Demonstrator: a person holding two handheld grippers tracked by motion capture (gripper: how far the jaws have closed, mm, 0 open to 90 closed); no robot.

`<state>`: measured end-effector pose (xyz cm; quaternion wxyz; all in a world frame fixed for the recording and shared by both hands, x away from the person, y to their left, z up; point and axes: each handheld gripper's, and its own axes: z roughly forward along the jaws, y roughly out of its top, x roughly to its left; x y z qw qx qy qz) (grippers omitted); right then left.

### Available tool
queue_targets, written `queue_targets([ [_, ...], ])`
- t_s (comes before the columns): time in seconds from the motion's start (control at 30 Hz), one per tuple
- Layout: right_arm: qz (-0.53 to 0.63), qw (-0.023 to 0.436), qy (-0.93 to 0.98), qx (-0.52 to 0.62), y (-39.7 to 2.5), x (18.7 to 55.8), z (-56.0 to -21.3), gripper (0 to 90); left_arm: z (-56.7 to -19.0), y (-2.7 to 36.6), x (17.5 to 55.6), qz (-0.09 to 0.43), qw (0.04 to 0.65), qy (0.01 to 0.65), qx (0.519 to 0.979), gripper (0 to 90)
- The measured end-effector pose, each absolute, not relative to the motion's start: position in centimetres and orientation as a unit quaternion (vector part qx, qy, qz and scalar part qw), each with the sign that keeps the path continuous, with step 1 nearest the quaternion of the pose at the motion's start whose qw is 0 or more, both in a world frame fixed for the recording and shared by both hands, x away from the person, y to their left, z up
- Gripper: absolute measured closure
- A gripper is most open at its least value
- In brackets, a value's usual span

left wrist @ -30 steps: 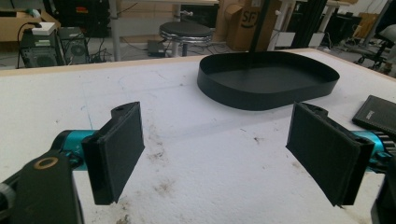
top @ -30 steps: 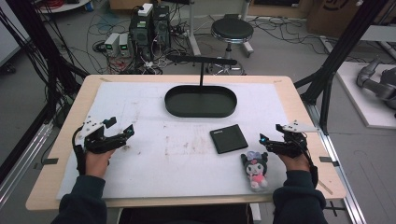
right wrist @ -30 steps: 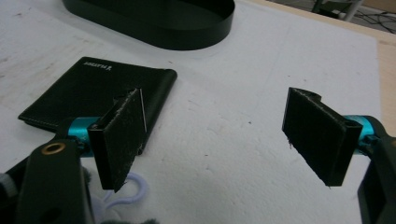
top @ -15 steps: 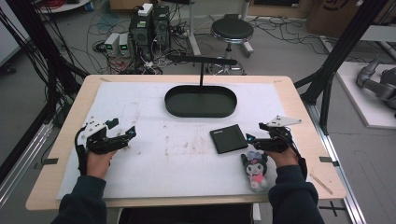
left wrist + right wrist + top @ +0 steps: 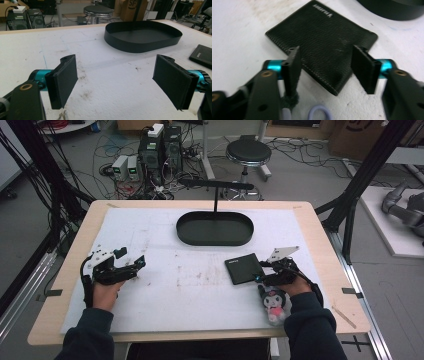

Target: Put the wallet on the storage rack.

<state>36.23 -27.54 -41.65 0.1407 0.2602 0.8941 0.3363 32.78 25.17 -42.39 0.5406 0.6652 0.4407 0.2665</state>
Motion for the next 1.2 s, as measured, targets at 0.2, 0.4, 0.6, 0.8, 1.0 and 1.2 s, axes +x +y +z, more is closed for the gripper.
queue_targets([
  [0.2,0.312,0.155,0.917,0.194,-26.8,35.9,-42.1,49.6,-42.4,25.1,32.8,0.264,0.541,0.443,0.664,20.3],
  [0.4,0.281,0.178,0.931,0.148,-26.2,35.9,-42.6,49.5,-42.4,24.9,32.9,0.26,0.541,0.443,0.666,20.5],
  [0.6,0.268,0.191,0.935,0.134,-25.8,35.9,-42.7,59.5,-42.4,24.9,33.0,0.259,0.541,0.443,0.667,20.7],
  [0.8,0.285,0.192,0.927,0.148,-25.7,35.4,-42.3,85.9,-42.5,24.9,33.0,0.258,0.54,0.444,0.666,20.9],
  [1.0,0.31,0.199,0.913,0.175,-25.9,35.3,-41.4,89.3,-42.5,25.0,33.0,0.258,0.54,0.445,0.666,20.9],
  [1.2,0.391,0.185,0.866,0.252,-27.0,35.3,-39.2,89.8,-42.5,25.0,33.1,0.258,0.539,0.445,0.667,20.9],
])
